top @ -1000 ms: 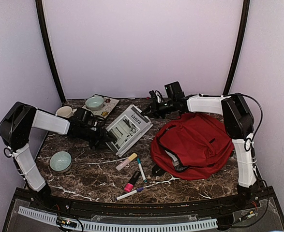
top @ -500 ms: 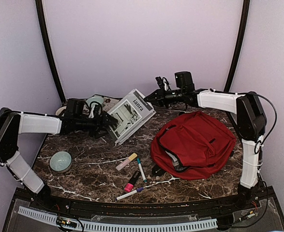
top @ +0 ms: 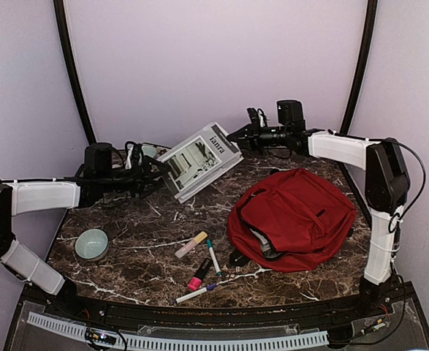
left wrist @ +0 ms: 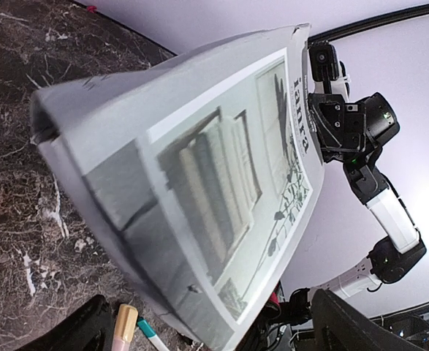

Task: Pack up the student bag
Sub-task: Pick up the book from the center of the board, then pass from the right arm to the left

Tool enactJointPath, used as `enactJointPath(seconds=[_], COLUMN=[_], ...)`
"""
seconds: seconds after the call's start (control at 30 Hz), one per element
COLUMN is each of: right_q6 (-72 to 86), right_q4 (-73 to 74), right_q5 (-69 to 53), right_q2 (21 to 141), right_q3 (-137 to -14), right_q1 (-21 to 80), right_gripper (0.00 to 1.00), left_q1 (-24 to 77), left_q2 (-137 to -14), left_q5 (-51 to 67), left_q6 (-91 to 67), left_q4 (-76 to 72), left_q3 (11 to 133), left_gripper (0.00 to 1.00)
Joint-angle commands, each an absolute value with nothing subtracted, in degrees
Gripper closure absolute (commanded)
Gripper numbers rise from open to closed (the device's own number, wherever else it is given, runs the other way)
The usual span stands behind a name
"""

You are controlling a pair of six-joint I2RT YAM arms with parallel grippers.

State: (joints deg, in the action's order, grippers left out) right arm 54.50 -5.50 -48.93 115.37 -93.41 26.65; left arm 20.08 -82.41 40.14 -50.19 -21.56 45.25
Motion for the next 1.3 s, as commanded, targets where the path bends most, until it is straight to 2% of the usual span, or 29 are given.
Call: enactJointPath(seconds=[0.0,0.13,0.23,0.57,0.63,0.7,0.9,0.97,1.03,1.07,1.17,1.27], right_q6=[59.03,63.17,63.87,70.18,70.22,70.26,71.23,71.23,70.89,70.29,65.04,53.07], right_q4=[-13.23,-18.30,-18.80,-24.98,-24.94,-24.83,-24.51,-24.46,-23.68,-22.56,-14.63,-0.89], right_q5=[-50.36,-50.28,-50.27,-52.17,-52.44,-52.50,-51.88,-51.50,-50.74,-50.45,-49.28,-44.32], right_q2=[110.87,109.61,108.95,108.22,108.13,108.11,107.95,107.73,107.39,107.14,106.00,103.73], right_q3=[-92.69,-91.67,-92.05,-91.41,-91.64,-91.86,-92.12,-92.26,-92.24,-92.32,-93.78,-96.46], right_q1=[26.14,26.06,26.11,26.10,26.10,26.10,26.02,26.03,26.06,26.02,26.02,26.17], right_gripper=[1.00,1.00,1.00,1.00,1.00,1.00,1.00,1.00,1.00,0.99,0.62,0.40], left_q1=[19.42,19.26,19.00,18.81,18.79,18.68,18.63,18.59,18.58,18.63,18.63,18.58], left_q2=[-79.83,-80.15,-80.28,-85.05,-86.59,-87.67,-87.69,-87.06,-86.14,-85.57,-83.65,-81.67], left_q5=[41.50,41.95,43.97,51.16,52.15,52.28,51.04,50.75,50.25,49.86,48.64,47.68], left_q6=[-50.80,-51.26,-54.58,-67.50,-70.22,-71.88,-72.15,-72.22,-71.90,-71.61,-70.47,-68.69], left_q4=[-24.41,-25.43,-31.52,-53.61,-57.35,-59.35,-58.34,-57.52,-56.05,-54.79,-51.02,-46.91], left_q3=[44.28,44.26,43.32,46.68,47.73,48.72,50.31,50.51,50.61,50.70,50.69,50.56], left_gripper=[0.04,0.04,0.05,0.19,0.26,0.37,0.60,0.73,0.99,1.00,1.00,1.00])
